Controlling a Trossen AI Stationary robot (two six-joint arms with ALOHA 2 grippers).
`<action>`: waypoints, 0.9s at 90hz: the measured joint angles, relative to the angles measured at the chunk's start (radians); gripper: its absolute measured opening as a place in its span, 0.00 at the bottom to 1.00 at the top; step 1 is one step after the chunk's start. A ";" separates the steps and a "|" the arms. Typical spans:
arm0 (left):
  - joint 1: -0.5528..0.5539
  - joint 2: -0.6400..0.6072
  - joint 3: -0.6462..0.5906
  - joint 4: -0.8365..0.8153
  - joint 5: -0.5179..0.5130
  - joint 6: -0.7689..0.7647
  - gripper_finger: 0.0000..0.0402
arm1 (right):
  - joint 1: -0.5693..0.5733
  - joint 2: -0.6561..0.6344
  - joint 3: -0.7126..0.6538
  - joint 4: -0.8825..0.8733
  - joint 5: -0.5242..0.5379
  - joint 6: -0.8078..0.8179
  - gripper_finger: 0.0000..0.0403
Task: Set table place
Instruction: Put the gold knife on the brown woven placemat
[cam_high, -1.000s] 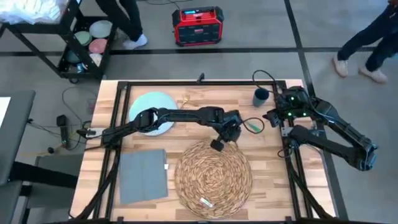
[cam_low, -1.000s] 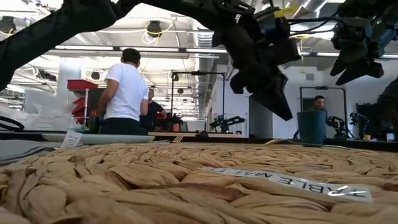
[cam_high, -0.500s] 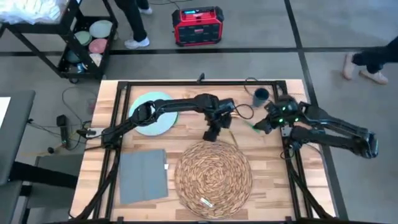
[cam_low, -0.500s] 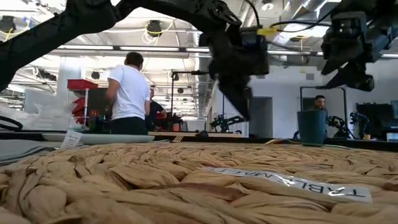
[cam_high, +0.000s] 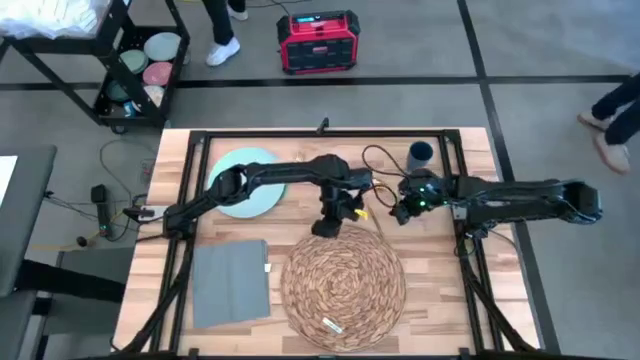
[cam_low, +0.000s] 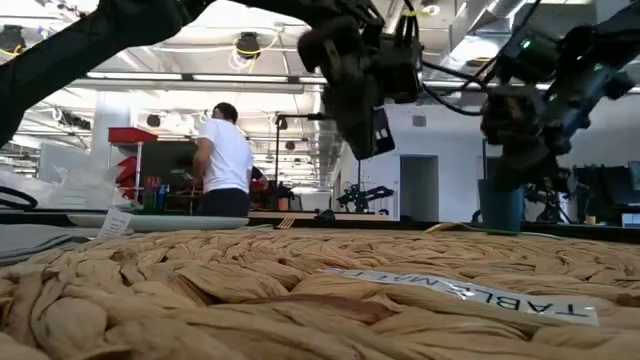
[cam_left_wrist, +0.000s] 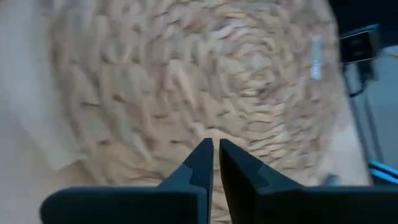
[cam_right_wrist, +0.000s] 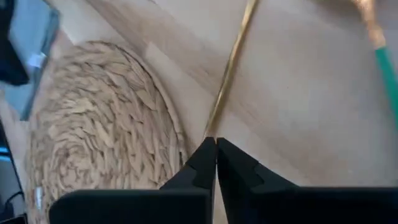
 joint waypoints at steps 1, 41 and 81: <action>-0.001 0.000 0.000 -0.002 0.000 0.000 0.04 | -0.001 0.012 0.000 0.007 -0.004 -0.001 0.00; 0.000 -0.135 0.000 0.025 0.003 -0.011 0.04 | -0.031 0.413 0.076 0.225 -0.080 -0.043 0.00; 0.000 -0.162 0.000 0.037 0.001 -0.018 0.04 | -0.131 0.626 0.310 0.253 -0.170 -0.189 0.00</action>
